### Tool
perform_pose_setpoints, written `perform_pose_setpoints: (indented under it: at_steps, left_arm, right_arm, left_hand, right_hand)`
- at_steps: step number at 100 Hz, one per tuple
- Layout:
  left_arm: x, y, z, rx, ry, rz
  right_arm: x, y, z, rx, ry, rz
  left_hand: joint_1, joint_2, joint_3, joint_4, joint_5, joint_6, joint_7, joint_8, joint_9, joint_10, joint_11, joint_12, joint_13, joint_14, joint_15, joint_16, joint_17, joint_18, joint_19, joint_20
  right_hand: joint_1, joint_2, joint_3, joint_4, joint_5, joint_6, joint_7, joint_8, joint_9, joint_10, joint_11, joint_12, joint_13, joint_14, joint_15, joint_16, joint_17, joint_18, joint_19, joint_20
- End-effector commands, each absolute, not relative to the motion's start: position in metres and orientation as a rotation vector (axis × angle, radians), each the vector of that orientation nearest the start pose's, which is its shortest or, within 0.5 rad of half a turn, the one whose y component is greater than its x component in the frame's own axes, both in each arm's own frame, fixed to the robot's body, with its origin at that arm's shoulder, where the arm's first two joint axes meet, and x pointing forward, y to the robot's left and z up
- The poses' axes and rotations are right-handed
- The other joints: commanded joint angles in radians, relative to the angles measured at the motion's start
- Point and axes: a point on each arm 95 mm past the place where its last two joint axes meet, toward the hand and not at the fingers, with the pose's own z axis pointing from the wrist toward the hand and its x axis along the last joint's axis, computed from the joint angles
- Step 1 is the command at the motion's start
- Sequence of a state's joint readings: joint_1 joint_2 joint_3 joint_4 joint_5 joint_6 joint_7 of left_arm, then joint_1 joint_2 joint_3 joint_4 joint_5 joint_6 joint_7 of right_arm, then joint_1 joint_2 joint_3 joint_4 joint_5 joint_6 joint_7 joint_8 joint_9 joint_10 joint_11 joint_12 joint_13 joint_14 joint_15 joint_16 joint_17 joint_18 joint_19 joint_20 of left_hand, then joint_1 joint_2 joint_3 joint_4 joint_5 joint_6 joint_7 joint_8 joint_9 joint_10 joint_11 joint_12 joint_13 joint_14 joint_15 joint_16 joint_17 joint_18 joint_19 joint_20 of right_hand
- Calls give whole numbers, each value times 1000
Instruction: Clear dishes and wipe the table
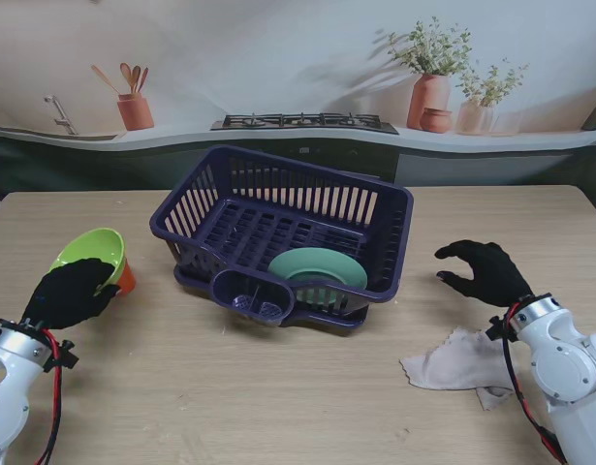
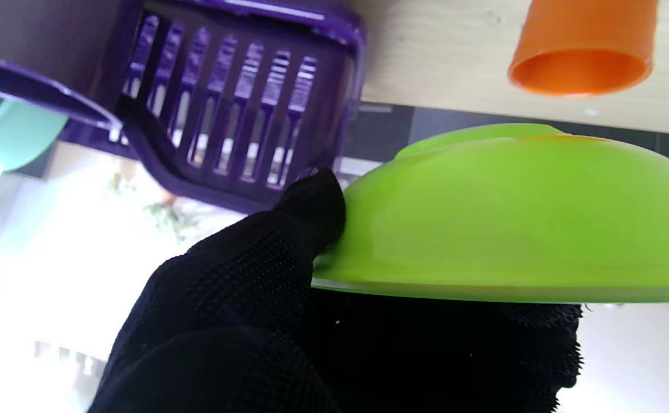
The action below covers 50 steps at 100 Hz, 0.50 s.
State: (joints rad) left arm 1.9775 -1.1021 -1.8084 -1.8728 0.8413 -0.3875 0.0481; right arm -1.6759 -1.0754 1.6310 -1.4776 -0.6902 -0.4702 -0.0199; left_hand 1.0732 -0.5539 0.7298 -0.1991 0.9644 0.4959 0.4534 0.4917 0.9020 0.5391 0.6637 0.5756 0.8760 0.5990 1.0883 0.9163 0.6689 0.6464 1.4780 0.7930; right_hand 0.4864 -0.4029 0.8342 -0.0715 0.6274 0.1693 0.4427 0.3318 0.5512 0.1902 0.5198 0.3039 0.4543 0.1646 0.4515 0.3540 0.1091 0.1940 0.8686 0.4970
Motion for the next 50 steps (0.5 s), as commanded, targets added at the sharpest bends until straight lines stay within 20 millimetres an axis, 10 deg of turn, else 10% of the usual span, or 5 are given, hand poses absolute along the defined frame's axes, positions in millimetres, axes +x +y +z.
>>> perform_pose_setpoints:
  at_steps: [1,50]
  left_arm:
    - [326,134,-241,-1116,1270,-1658]
    - [356,138,-191,-1037,1351,-1748]
  right_arm:
    - [385,-143,-314,1357,1273,1756]
    - [385,-143,-313,1357,1273,1756]
  left_hand:
    - [125,57,155,11,34,-159,35,13,22,25,20,27,29,67,29,21,90,-15,136,11]
    - [125,61,146,14,35,-167,37,23,23,17,22,23,27,62,23,23,82,-16,133,4]
  right_hand:
    - [-29,7,-21,18,-6,6,-10,-5,-23,-13,7,8,-28,-26,-11,-9,-16,-38,-20,16]
    - [-29,6,-20,18,-1,6,-9,-4,-20,-12,6,8,-29,-24,-12,-9,-16,-38,-21,16]
